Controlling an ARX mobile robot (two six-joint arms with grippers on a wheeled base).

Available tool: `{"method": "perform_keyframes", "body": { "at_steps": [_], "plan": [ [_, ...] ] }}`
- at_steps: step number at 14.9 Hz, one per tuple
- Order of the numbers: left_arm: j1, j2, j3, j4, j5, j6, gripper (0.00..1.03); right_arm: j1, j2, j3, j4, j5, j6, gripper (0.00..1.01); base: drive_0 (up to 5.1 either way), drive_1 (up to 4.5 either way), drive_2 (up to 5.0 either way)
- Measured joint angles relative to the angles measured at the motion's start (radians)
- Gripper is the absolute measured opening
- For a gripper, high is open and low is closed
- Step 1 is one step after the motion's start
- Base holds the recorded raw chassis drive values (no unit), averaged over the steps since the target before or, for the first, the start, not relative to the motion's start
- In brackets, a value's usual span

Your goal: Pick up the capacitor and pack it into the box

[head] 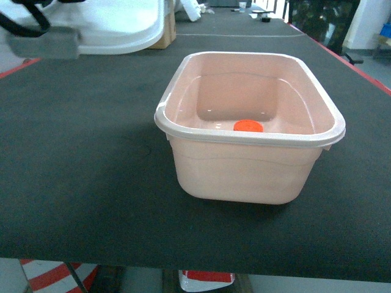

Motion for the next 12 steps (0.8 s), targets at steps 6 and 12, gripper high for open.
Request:
{"method": "perform_keyframes", "body": {
  "at_steps": [6,12],
  "plan": [
    [-0.299,0.177,0.168,-0.122,0.011,-0.104,0.02,0.0,0.0,0.0,0.0,0.0,0.0,0.98,0.0,0.0,0.0],
    [-0.354,0.243,0.255,-0.189,-0.029,-0.119,0.02,0.0,0.0,0.0,0.0,0.0,0.0,0.98,0.0,0.0,0.0]
  ]
}}
